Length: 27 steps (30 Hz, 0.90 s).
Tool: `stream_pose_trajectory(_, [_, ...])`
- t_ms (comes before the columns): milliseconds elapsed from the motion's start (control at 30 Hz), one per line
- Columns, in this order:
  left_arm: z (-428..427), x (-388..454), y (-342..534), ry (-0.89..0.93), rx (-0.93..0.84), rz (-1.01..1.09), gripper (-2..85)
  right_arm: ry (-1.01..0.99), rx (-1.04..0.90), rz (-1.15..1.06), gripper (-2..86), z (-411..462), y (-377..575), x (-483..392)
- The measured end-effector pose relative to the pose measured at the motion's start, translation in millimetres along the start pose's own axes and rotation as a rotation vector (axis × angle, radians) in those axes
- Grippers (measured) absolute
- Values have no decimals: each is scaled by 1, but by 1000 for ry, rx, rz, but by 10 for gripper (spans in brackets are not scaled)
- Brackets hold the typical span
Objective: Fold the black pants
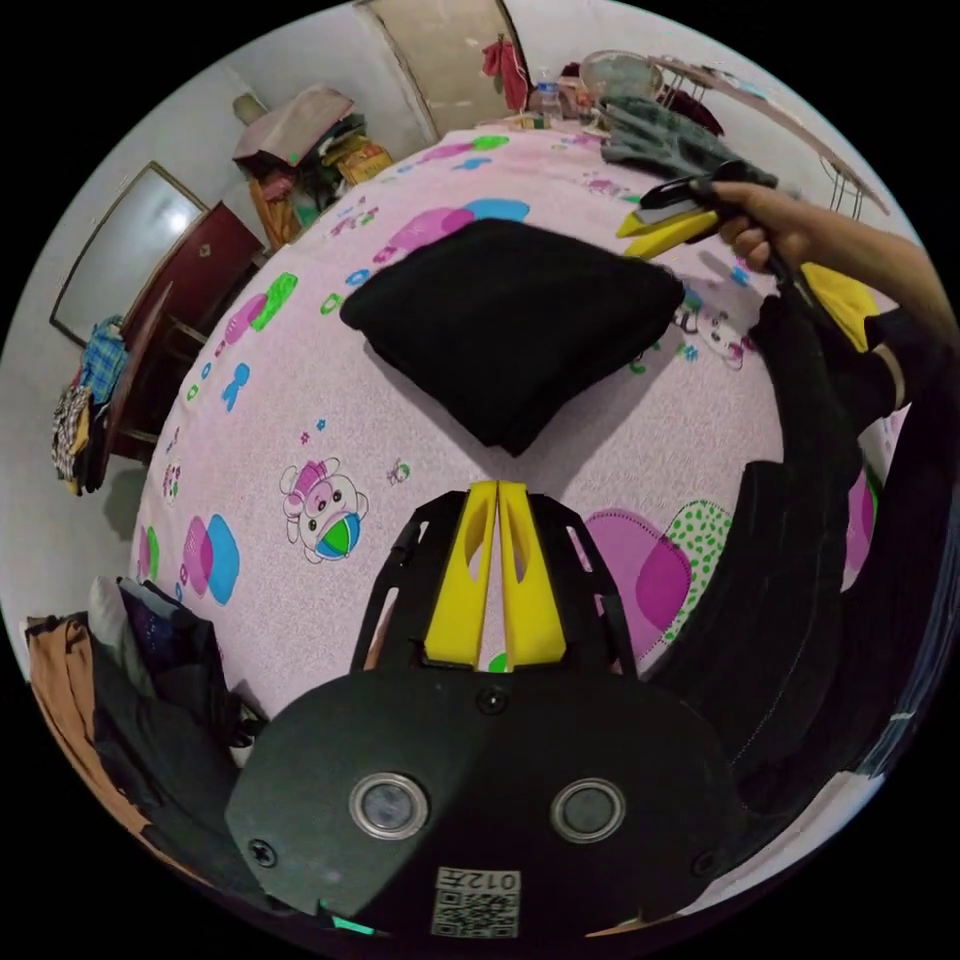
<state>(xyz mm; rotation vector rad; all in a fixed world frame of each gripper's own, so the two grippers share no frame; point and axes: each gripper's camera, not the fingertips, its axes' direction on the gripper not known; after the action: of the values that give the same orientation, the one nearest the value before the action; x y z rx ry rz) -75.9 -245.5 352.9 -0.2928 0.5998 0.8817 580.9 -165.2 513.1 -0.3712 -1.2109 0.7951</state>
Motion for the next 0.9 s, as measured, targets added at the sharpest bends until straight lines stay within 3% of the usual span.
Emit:
stream_pose_trajectory(200, [-25,-47,8,116,97,-140,37,-6,65,50,101,5,-59,-6])
stream_pose_trajectory(433, [22,-119,16,510,95,-437,95,59,23,27,106,28,-112,-17])
stream_pose_trajectory(700, [46,-138,-7,452,18,-372,58,46,-8,-39,59,50,-142,-34])
stream_pose_trajectory(900, [52,-141,-8,372,-49,-279,23,347,-61,-216,17,70,-157,-75])
